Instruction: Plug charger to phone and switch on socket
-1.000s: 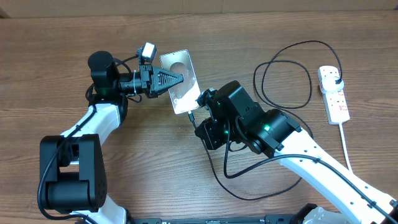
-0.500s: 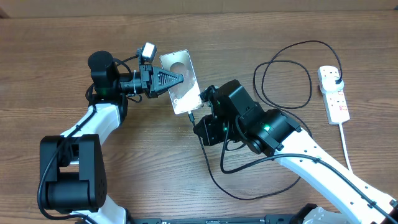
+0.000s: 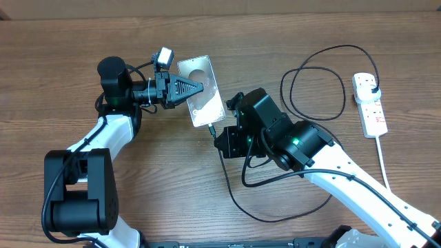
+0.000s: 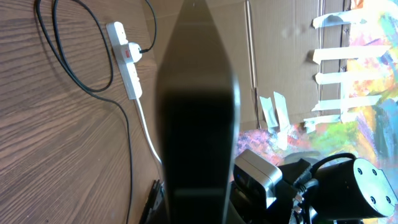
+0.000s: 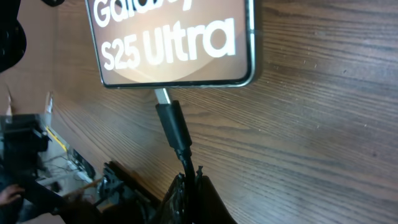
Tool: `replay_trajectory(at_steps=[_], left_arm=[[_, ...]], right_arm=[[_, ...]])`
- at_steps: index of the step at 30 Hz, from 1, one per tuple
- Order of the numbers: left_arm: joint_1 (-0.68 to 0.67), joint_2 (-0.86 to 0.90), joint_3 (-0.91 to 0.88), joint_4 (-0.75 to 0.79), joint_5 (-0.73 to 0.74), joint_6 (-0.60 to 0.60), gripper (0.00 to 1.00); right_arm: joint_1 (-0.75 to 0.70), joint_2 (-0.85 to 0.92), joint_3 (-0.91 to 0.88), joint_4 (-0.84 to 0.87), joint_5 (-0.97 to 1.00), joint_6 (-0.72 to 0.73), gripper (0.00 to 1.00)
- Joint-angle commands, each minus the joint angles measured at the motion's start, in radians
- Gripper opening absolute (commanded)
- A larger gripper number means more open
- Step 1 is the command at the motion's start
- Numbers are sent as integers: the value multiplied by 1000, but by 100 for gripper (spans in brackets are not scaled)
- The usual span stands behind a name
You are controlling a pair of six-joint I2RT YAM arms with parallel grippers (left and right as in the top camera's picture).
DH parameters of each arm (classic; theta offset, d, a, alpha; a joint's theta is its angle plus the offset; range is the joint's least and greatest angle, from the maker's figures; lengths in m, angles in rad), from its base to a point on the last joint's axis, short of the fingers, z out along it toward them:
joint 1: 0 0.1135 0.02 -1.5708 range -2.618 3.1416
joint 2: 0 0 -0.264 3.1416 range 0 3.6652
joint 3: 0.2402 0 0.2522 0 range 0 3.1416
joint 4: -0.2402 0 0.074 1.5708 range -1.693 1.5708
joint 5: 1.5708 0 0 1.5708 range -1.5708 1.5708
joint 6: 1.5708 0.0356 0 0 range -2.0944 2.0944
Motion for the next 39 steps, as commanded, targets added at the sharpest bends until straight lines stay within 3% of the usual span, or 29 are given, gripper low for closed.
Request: replay_trajectory(at_steps=[1,19,39], left_arm=[[-15,3,13,4,84,27,4],[-15,3,13,4,84,27,5],[-15,3,13,4,78,26,4]], right_arm=[[-4,-29,23,13,36,85,4],[-5,-40,24,32,35,291,4],[-5,-55,24,31,82,375,4]])
